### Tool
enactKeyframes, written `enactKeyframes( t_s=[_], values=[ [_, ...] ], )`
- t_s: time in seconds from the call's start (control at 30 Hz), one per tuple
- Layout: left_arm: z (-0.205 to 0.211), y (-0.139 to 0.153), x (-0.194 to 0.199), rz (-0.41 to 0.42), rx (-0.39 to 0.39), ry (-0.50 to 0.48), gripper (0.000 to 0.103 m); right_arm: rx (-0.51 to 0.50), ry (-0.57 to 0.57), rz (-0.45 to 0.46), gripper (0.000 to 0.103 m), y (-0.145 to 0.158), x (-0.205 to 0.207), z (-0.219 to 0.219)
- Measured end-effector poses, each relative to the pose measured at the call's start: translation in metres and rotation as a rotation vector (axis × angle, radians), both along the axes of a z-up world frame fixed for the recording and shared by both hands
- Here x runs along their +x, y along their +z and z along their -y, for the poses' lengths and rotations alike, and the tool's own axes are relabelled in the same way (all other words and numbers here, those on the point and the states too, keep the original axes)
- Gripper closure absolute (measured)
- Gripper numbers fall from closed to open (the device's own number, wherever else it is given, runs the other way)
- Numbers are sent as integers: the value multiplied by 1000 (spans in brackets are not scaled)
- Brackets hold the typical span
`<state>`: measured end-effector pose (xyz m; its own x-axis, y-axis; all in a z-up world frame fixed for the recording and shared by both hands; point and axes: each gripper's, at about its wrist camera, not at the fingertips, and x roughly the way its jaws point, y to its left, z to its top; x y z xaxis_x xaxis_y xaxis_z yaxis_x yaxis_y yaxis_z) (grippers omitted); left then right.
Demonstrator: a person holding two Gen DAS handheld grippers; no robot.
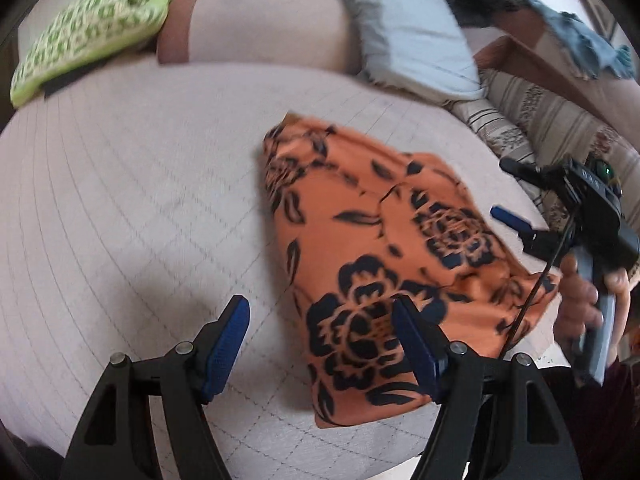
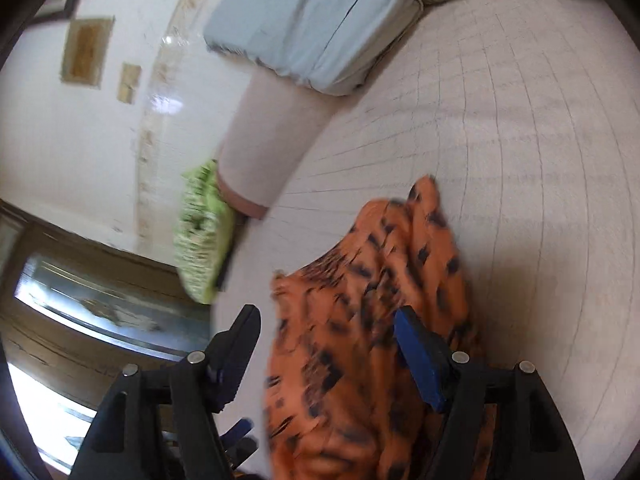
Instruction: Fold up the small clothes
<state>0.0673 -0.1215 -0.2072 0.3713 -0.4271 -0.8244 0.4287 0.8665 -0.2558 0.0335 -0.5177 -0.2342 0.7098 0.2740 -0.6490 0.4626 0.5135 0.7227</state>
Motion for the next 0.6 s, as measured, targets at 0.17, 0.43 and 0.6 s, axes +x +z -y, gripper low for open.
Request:
enactKeyframes(
  t_s=[0.17,0.43,0.6],
  values=[
    [5,-6,-1,2,2,-22,28,-23,32,-45,30,-13,24,16],
    [13,-15,3,-14,13,-62,28,4,176,-145,30,-37,45,5],
    [13,-18,3,-15,6,-78,28,-124,313,-187,55,-34,49,-24]
  ],
)
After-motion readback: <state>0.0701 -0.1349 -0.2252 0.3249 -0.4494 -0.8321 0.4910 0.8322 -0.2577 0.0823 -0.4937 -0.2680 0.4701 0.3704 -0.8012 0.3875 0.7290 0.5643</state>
